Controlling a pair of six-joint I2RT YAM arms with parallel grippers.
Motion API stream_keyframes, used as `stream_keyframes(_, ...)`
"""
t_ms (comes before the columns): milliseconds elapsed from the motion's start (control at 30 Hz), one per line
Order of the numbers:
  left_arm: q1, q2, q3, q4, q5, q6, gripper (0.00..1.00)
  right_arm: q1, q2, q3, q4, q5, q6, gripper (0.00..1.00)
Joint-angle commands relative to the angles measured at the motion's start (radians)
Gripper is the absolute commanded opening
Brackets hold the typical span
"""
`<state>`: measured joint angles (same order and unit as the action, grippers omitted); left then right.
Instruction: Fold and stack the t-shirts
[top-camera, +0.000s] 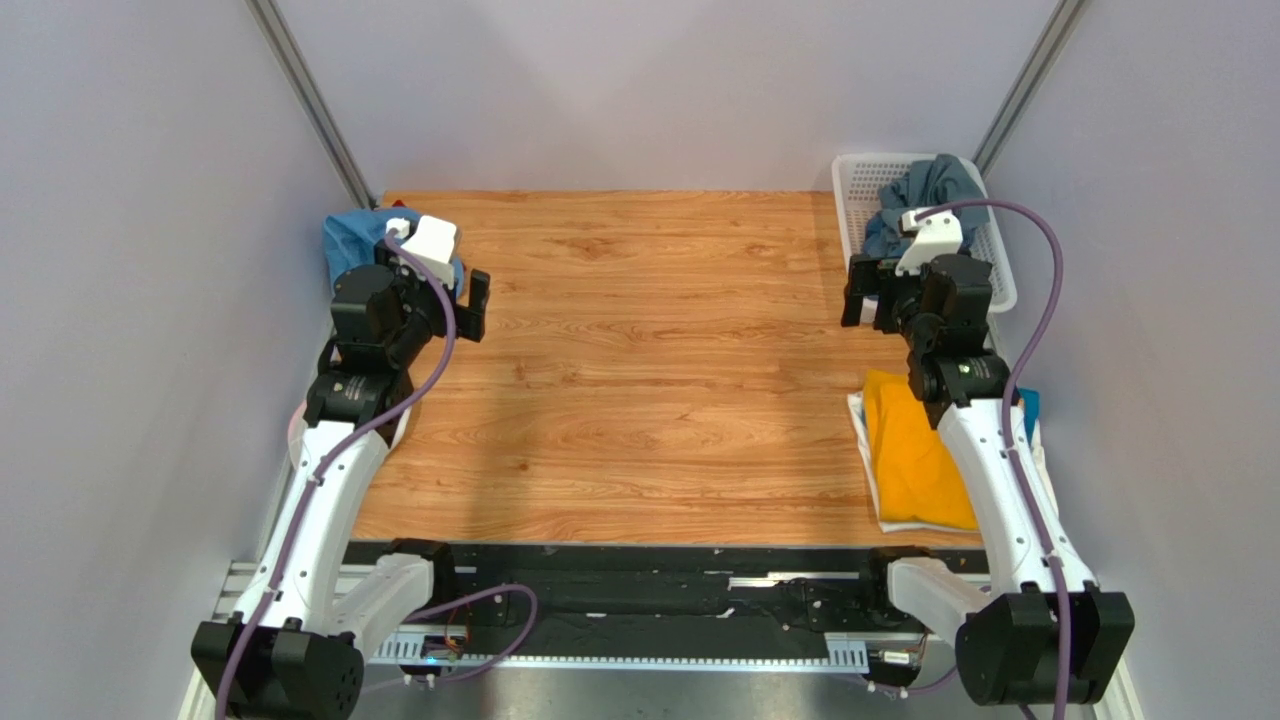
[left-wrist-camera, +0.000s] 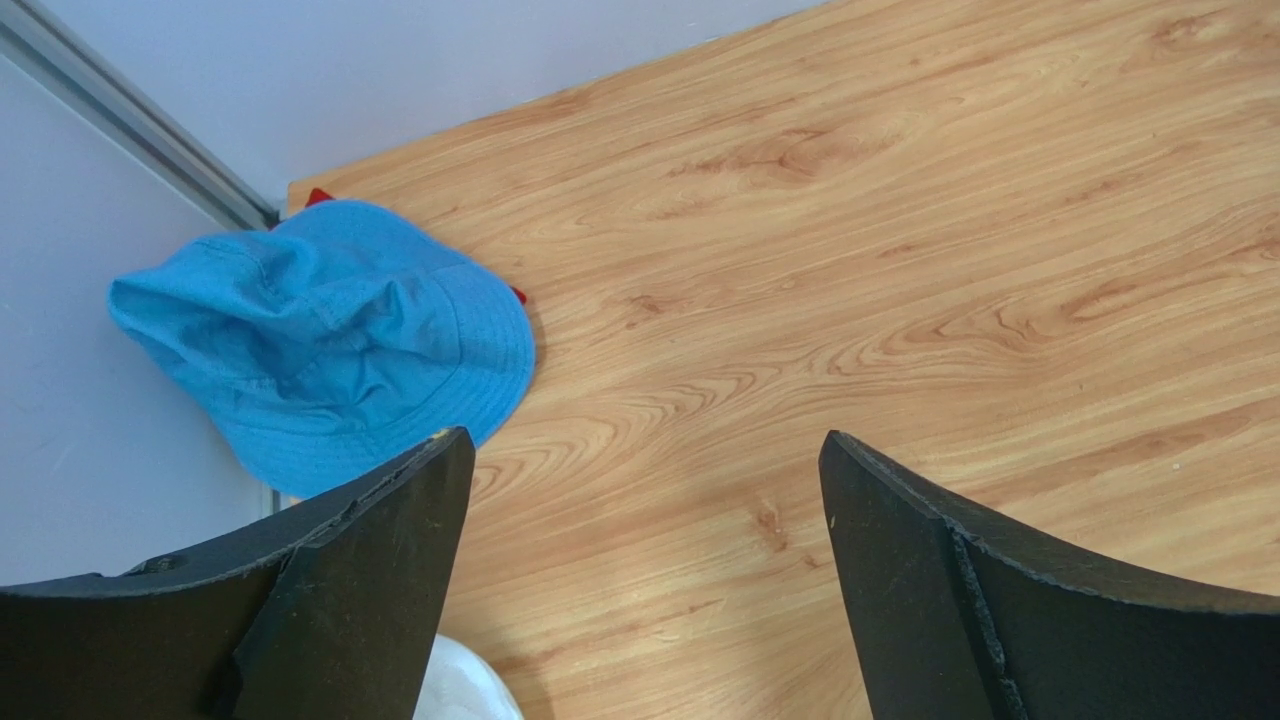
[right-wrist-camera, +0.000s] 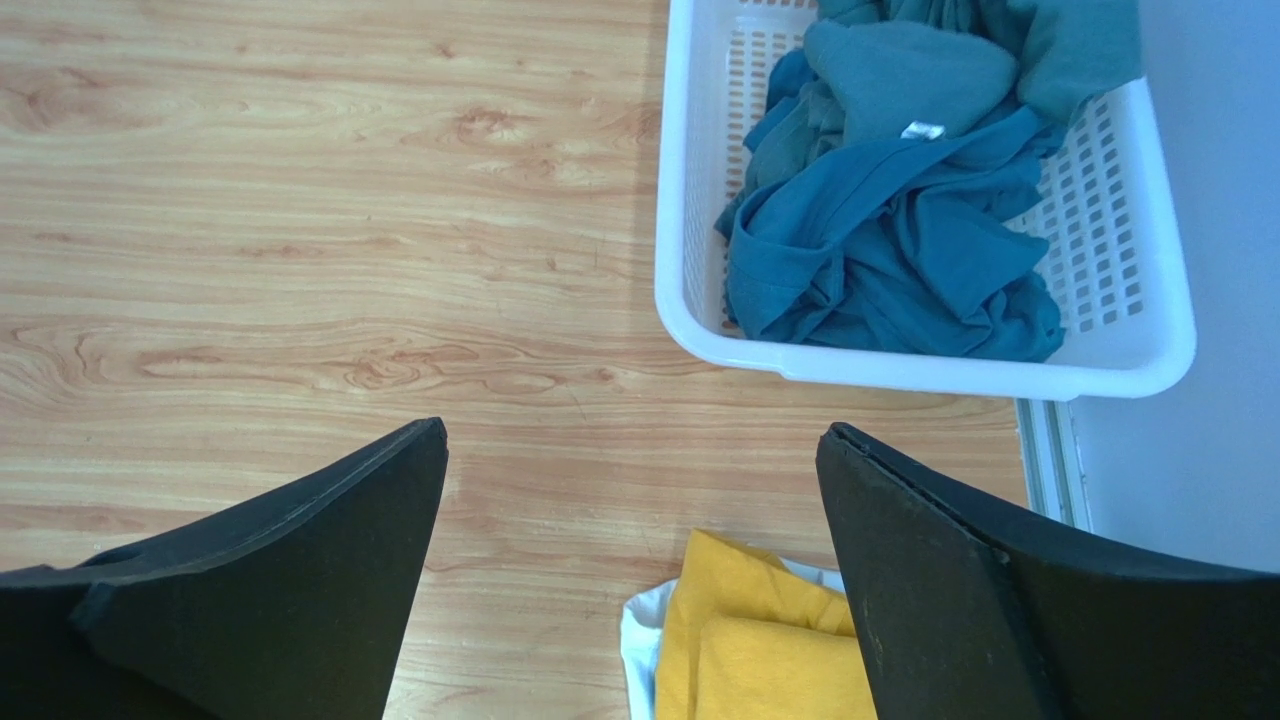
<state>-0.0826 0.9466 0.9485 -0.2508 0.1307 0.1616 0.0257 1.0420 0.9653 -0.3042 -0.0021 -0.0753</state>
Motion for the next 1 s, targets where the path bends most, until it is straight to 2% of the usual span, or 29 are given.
stream_keyframes(0, 0.007, 0.011, 0.027, 0.002, 0.017, -0.008, 0.91, 0.008, 0.078, 0.091, -0.051, 0.048, -0.03, 1.0)
stream_keyframes(100, 0.007, 0.047, 0.084, -0.037, 0.006, -0.004, 0.79, 0.005, 0.18, 0.195, -0.079, 0.174, -0.053, 1.0)
stream_keyframes(133, 0.007, 0.079, 0.102, -0.051, 0.001, 0.004, 0.79, 0.002, 0.206, 0.222, -0.079, 0.189, -0.087, 1.0)
stream_keyframes(267, 0.007, 0.156, 0.159, -0.084, -0.08, 0.025, 0.8, -0.012, 0.352, 0.375, -0.076, 0.221, -0.152, 1.0)
stream_keyframes(400, 0.007, 0.19, 0.135, -0.025, -0.071, 0.065, 0.82, -0.053, 0.551, 0.553, -0.102, 0.199, -0.169, 1.0)
stream_keyframes(433, 0.007, 0.208, 0.133, -0.013, -0.069, 0.07, 0.96, -0.059, 0.591, 0.622, -0.111, 0.191, -0.172, 1.0)
stream_keyframes(500, 0.007, 0.228, 0.136, -0.005, -0.074, 0.067, 0.99, -0.072, 0.659, 0.69, -0.159, 0.179, -0.184, 0.99)
stream_keyframes(733, 0.007, 0.352, 0.148, 0.028, -0.068, 0.102, 0.99, -0.125, 0.941, 0.963, -0.239, 0.146, -0.19, 0.91)
stream_keyframes(900, 0.007, 0.425, 0.15, 0.057, -0.065, 0.108, 0.99, -0.156, 1.2, 1.29, -0.388, 0.113, -0.164, 0.85)
stream_keyframes(967, 0.007, 0.449, 0.15, 0.065, -0.062, 0.115, 0.99, -0.156, 1.231, 1.313, -0.38, 0.114, -0.172, 0.82)
